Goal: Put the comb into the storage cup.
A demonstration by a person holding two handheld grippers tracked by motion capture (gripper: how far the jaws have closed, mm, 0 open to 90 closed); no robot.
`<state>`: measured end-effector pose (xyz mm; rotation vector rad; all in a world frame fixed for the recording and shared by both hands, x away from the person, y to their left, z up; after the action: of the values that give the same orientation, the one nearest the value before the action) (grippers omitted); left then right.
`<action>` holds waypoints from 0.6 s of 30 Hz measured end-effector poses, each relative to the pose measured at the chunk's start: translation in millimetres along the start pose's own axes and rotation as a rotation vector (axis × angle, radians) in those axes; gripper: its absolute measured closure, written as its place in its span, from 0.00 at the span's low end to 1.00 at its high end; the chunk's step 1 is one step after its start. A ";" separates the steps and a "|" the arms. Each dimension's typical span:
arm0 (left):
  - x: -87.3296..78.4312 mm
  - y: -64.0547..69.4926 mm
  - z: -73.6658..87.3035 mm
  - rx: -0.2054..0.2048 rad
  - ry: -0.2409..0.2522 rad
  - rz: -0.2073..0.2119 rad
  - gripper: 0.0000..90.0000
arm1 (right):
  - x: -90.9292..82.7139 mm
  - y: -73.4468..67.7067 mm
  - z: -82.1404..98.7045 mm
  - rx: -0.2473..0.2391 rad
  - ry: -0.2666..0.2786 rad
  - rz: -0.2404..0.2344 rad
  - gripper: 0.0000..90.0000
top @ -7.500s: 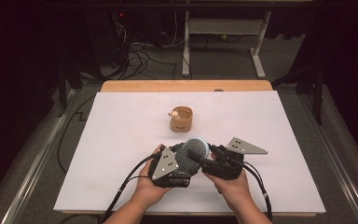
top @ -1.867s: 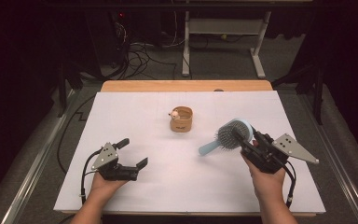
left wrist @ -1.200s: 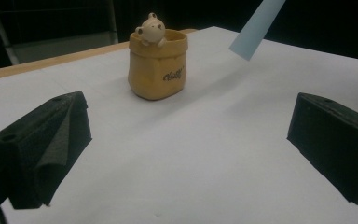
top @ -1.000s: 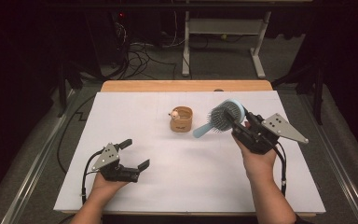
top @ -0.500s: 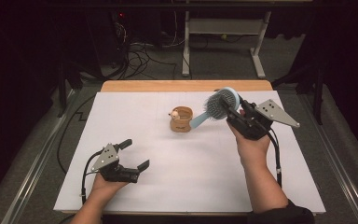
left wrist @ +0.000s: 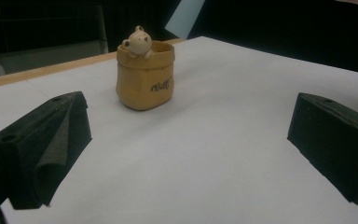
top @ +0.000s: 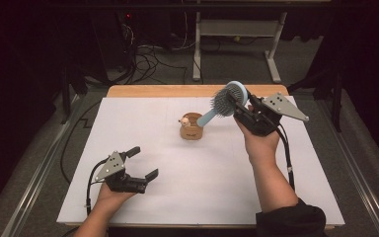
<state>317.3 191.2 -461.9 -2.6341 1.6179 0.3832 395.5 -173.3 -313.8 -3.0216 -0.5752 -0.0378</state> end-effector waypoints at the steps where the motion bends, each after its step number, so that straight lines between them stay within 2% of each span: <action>1: 0.1 -0.1 0.0 -0.001 -0.002 0.002 0.01 | 1.3 -0.2 -0.4 0.003 0.000 0.002 0.66; 11: -1.9 -0.8 -0.5 -0.003 0.000 -0.024 0.01 | 14.2 -1.0 -2.6 -0.002 -0.003 0.010 0.66; 15: -1.9 -0.8 0.2 -0.011 -0.009 -0.020 0.01 | 19.6 -1.7 -2.4 -0.002 -0.007 0.012 0.66; 18: -0.8 -0.1 1.2 -0.001 -0.017 -0.016 0.01 | 23.6 -2.5 -1.7 -0.005 -0.010 0.016 0.66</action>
<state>316.9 192.1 -463.0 -2.6356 1.5909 0.4057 416.5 -162.5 -311.1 -3.0327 -0.5531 -0.0237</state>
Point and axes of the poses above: each handheld gripper's, and its own axes: x roughly forward along the jaws, z roughly out of its underside, y roughly to its right, the point moved 2 cm from there along x, roughly forward along the jaws, and after that the axes turned 12 degrees about z, right-handed, at the moved point
